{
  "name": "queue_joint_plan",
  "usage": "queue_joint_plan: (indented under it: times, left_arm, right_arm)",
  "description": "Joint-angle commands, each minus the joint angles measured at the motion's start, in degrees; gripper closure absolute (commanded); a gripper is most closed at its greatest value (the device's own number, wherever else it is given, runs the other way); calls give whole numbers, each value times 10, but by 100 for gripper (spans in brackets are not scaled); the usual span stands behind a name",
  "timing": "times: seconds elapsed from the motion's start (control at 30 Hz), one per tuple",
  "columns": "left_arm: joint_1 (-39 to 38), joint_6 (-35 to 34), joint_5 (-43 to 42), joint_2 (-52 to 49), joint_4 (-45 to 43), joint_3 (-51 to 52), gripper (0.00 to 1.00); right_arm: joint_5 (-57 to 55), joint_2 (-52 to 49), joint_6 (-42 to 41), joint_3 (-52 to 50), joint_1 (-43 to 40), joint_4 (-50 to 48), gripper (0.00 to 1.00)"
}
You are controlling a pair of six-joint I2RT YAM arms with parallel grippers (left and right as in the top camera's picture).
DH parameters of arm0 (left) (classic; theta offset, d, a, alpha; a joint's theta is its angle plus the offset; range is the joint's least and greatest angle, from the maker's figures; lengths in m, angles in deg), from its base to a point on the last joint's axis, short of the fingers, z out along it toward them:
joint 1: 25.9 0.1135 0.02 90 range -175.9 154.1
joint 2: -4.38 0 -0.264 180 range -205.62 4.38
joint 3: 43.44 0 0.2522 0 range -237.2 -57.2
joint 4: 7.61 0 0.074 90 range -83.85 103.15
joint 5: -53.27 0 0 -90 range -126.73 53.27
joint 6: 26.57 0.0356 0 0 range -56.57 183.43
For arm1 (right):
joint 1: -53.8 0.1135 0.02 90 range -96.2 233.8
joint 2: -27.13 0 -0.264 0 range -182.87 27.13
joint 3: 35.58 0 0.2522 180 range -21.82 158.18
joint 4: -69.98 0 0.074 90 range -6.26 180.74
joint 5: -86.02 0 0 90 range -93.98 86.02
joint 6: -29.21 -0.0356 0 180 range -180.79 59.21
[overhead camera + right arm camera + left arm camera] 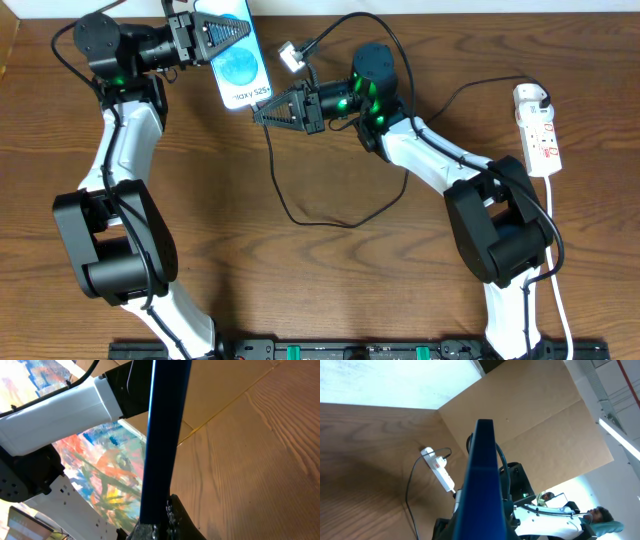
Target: Plug charger to phone and switch on socket
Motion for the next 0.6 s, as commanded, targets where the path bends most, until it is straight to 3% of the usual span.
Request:
queue_joint_plan:
  times: [0.0, 0.57]
  left_arm:
    - [2, 16, 35, 21, -8, -5, 92]
    - [20, 13, 44, 21, -7, -5, 93]
  right_arm:
    - [1, 3, 7, 5, 7, -2, 99]
    - [-2, 3, 1, 5, 7, -10, 99]
